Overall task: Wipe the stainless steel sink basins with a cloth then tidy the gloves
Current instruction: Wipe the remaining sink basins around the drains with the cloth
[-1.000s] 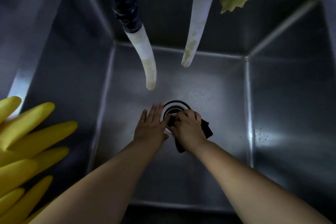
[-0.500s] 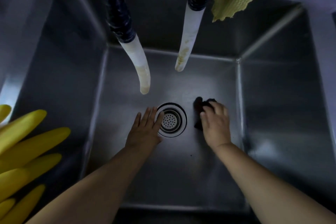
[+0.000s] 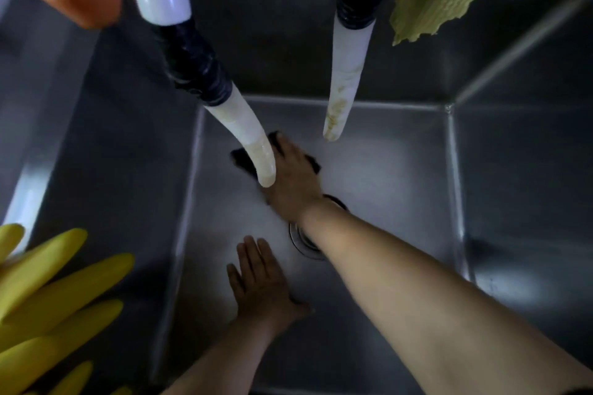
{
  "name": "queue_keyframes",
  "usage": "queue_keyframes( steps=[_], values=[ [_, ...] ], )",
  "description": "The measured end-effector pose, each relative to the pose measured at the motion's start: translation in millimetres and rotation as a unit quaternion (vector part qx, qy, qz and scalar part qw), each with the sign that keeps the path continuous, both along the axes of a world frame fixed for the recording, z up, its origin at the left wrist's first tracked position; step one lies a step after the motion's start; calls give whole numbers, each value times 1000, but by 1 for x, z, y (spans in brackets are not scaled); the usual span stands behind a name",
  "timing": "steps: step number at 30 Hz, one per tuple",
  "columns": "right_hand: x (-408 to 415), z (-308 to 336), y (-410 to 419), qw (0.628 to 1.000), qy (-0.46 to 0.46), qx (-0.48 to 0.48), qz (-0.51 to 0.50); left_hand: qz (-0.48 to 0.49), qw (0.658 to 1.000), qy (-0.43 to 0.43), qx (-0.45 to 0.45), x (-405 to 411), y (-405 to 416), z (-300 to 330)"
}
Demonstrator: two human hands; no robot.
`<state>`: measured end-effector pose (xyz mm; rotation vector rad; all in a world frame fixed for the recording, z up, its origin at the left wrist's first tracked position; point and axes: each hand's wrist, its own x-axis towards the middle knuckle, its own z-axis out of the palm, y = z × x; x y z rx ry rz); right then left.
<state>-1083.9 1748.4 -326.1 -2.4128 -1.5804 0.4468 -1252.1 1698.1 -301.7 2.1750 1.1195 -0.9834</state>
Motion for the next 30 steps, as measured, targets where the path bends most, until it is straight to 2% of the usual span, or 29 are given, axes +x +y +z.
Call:
queue_keyframes(
  steps=[2, 4, 6, 8, 9, 11, 13, 14, 17, 21, 26, 28, 30],
  values=[
    [-31, -1, 20, 985, 172, 27, -2, -9, 1000, 18, -14, 3, 3, -5],
    [-54, -10, 35, 976, 203, -7, 80, -10, 999, 29, -20, 4, 3, -5],
    [-49, -14, 49, 974, 204, -19, 96, -9, 999, 38, -26, 4, 3, -3],
    [-24, -9, 59, 993, 94, -1, 75, -15, 999, 33, -29, 2, 3, -2],
    [-6, 2, 59, 999, 22, 38, 26, -19, 999, 31, -29, 2, 3, -2],
    [40, 15, 47, 997, -59, 39, -37, -24, 999, 30, -35, 2, 5, 0],
    [79, 8, 24, 997, -50, -27, -53, -28, 998, 29, -39, 3, 6, 1],
    [93, 1, 8, 996, -32, -36, -69, -29, 998, 30, -41, 3, 6, 2],
    [116, -1, -55, 987, -88, -17, -134, -24, 998, 31, -44, 3, 6, 3],
    [121, 1, -132, 965, -112, -64, -230, -27, 998, 33, -39, 2, 5, 6],
    [96, 3, -129, 934, -97, -90, -332, -29, 999, 20, -33, 1, 5, 3],
    [84, 4, -98, 948, -87, -77, -296, -28, 999, 10, -30, 1, 4, 1],
    [66, 5, -62, 976, -79, -51, -199, -27, 999, 3, -28, 1, 3, -1]
  ],
)
